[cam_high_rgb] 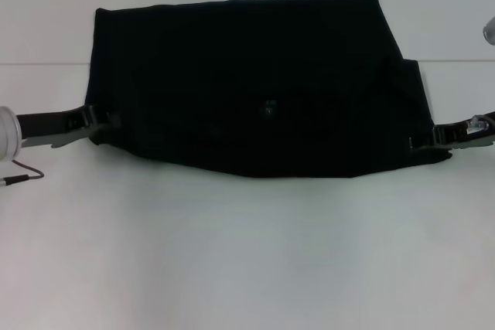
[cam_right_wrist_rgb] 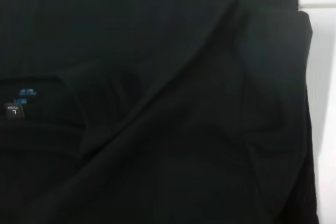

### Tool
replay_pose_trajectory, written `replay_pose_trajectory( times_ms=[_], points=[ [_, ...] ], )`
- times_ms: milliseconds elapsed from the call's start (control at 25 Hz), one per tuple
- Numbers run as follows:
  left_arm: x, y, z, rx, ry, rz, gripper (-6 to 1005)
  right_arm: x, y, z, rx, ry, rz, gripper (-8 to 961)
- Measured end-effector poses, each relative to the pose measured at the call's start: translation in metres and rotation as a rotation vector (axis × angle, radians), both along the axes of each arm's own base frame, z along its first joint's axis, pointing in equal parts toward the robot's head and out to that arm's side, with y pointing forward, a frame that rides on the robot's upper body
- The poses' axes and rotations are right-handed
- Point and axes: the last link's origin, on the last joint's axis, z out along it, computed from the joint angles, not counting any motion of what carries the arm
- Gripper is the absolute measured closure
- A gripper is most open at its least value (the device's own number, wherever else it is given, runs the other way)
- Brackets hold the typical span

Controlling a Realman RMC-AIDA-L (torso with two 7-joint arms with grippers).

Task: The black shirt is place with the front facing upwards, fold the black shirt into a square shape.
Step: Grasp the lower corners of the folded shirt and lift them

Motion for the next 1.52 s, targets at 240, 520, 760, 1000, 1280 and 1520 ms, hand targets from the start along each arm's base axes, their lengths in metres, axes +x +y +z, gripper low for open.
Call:
replay_pose_trajectory(
  times_ms=[240, 520, 760, 1000, 1280, 1520],
  points=[
    [-0.001, 0.000, 0.001, 0.005, -0.001, 0.000, 941, 0.000, 0.001, 0.003, 0.007, -0.004, 0.001, 180],
    [-0.001, 0.000, 0.001, 0.007, 0.000, 0.002, 942, 0.000, 0.002, 0.004, 0.011, -0.008, 0.005, 474],
    [-0.001, 0.000, 0.000, 0.006, -0.002, 0.003, 942, 0.003, 0.002, 0.006, 0.014, -0.008, -0.005, 859],
    [-0.002, -0.002, 0.000, 0.000, -0.004, 0.001, 942, 0.009, -0.001, 0.011, 0.018, -0.001, -0.022, 931],
    [0.005, -0.012, 0.004, -0.078, -0.011, -0.072, 941, 0.009, -0.016, 0.024, -0.020, 0.042, -0.030, 920],
    [0.014, -0.034, 0.013, -0.217, -0.058, -0.148, 941, 0.005, -0.047, 0.034, -0.117, 0.088, -0.042, 912]
  ],
)
